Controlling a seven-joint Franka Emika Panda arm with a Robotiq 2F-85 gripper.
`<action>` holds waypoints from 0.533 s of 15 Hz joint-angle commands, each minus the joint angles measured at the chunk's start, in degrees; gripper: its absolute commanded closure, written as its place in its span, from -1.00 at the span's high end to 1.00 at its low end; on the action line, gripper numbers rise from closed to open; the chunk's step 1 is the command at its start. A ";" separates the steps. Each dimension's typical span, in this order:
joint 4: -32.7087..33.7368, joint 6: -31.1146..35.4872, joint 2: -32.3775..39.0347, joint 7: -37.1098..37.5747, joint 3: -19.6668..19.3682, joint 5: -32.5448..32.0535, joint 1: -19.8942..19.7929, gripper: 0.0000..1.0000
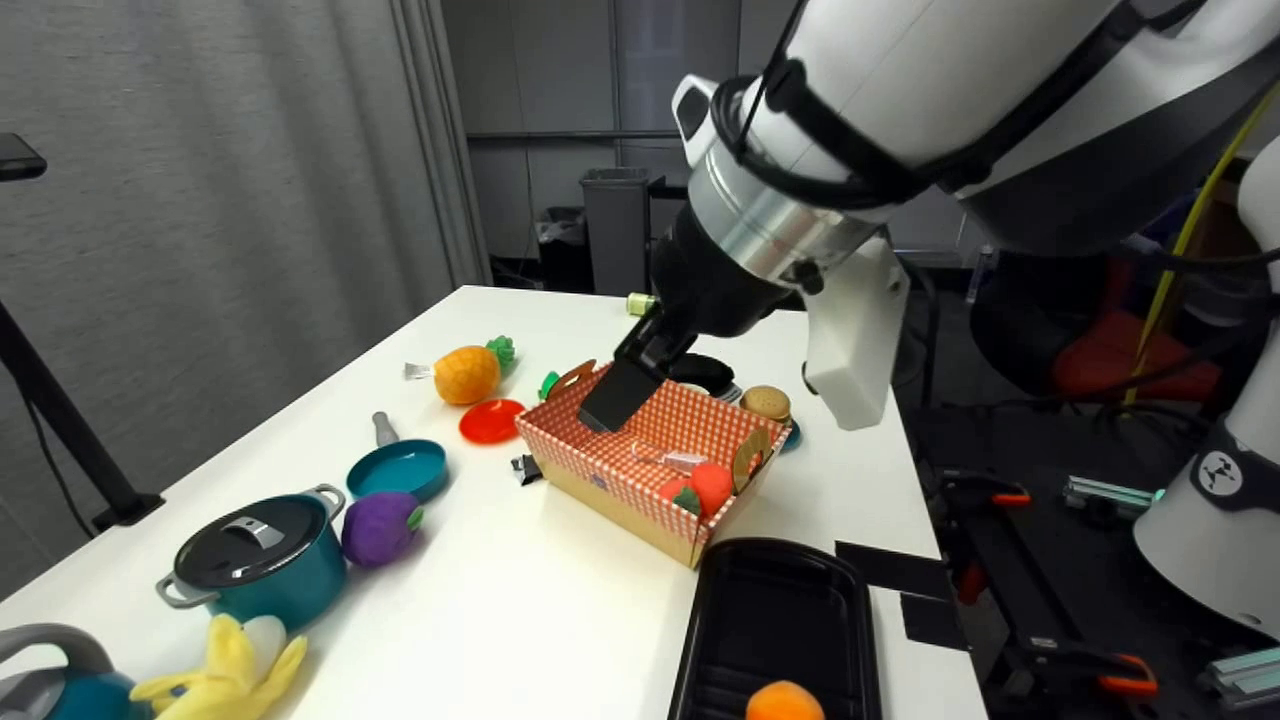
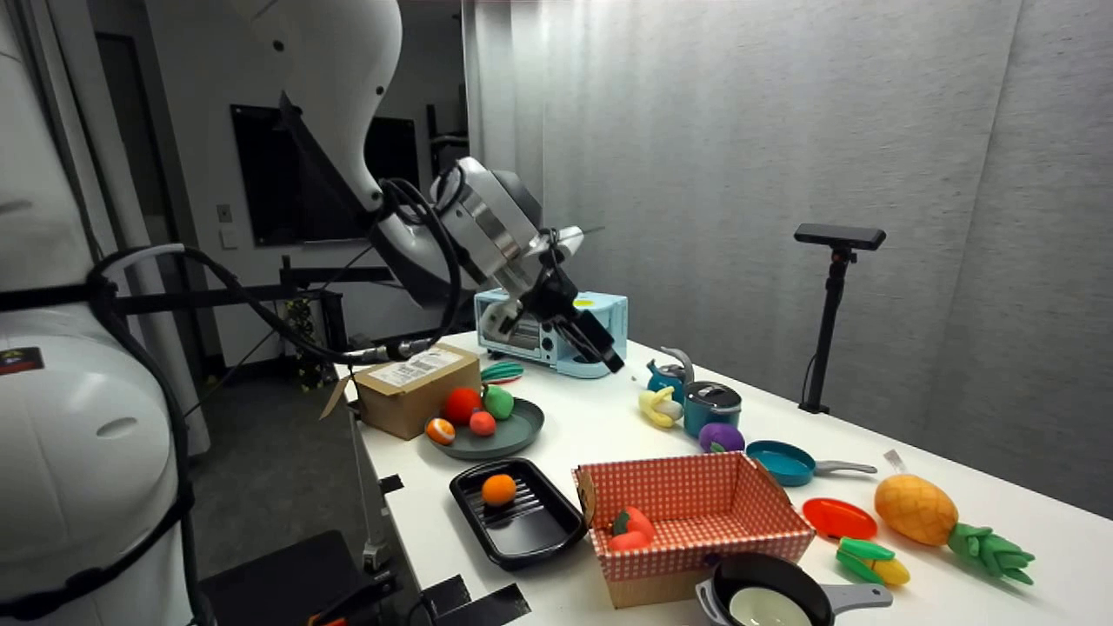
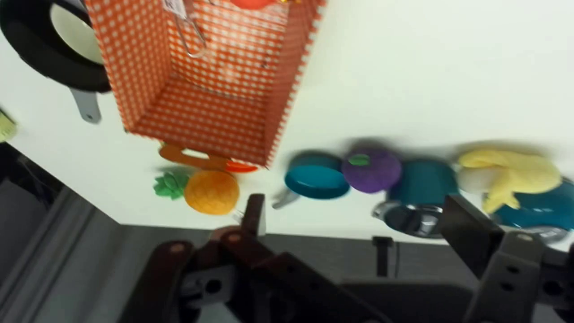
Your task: Slide the box to the right
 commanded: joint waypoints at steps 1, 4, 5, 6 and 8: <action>4.01 -2.82 -3.03 -7.94 7.66 5.56 0.90 1.00; 7.48 -2.36 -2.22 -14.71 11.78 11.02 1.16 1.00; 8.47 -2.60 -1.60 -17.45 12.75 13.60 1.20 1.00; 9.05 -2.60 -1.30 -19.64 13.44 16.21 1.14 1.00; 7.78 -2.01 -1.90 -17.66 12.82 15.08 1.81 1.00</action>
